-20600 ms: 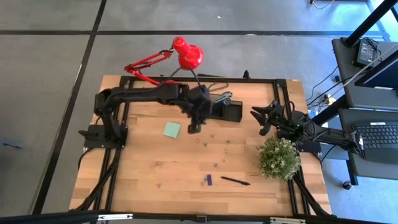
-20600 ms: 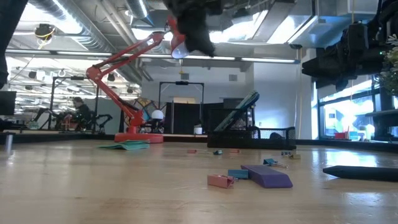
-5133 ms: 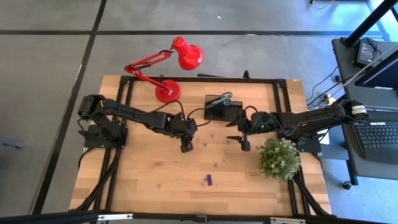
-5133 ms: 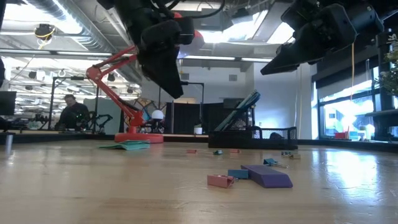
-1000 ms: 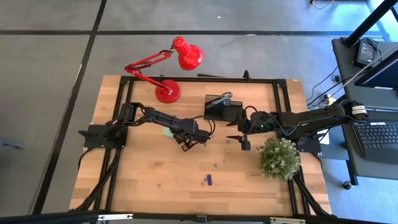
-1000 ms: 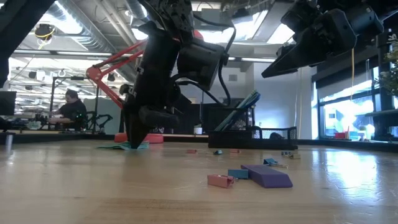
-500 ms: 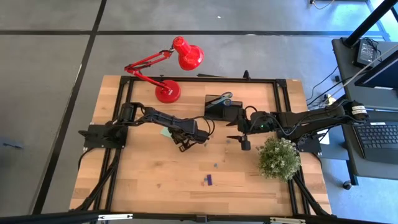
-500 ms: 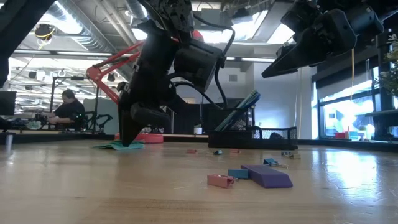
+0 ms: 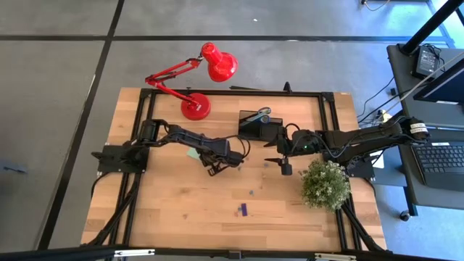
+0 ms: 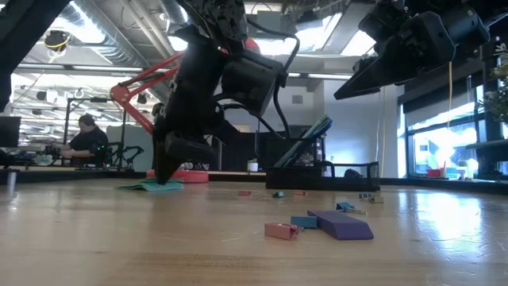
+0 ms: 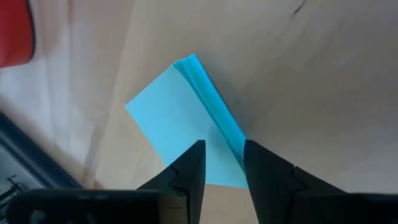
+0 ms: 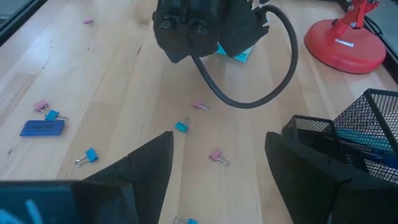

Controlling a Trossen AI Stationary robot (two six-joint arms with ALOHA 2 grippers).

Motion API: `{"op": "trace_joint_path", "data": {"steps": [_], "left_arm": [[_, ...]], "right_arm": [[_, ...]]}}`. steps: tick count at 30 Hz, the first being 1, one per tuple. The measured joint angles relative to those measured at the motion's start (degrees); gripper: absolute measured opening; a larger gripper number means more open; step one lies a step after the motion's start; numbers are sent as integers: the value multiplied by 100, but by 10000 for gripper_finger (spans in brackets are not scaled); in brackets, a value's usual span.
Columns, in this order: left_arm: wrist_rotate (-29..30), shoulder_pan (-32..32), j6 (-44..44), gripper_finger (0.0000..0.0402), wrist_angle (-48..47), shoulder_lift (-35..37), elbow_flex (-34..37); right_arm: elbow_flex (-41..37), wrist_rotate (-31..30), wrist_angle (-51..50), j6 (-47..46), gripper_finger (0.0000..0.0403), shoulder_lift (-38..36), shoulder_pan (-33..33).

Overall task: Pick and place office supplies into organizer
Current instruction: Put the blue sticky notes into the black desk organizer

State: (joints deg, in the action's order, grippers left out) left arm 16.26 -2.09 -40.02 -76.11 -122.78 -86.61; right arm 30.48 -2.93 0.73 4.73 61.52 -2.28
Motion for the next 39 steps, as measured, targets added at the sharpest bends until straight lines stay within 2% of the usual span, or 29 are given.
{"op": "trace_joint_path", "data": {"steps": [14,21,30,33,36,39], "left_arm": [[12,0,-131,68,-245,2,0],[33,-69,401,61,-688,57,0],[70,-159,606,5,-619,939,-2],[102,-59,674,3,-611,1336,-2],[58,100,957,2,-102,1784,223],[-357,296,1254,2,748,2324,784]], "right_arm": [[0,2,-1,-10,255,0,1],[0,2,-2,-6,255,0,2],[0,-1,16,-1,255,0,2],[0,-1,15,-82,255,0,1],[0,-1,12,-308,255,0,2],[0,-1,-6,-456,255,0,2]]}}
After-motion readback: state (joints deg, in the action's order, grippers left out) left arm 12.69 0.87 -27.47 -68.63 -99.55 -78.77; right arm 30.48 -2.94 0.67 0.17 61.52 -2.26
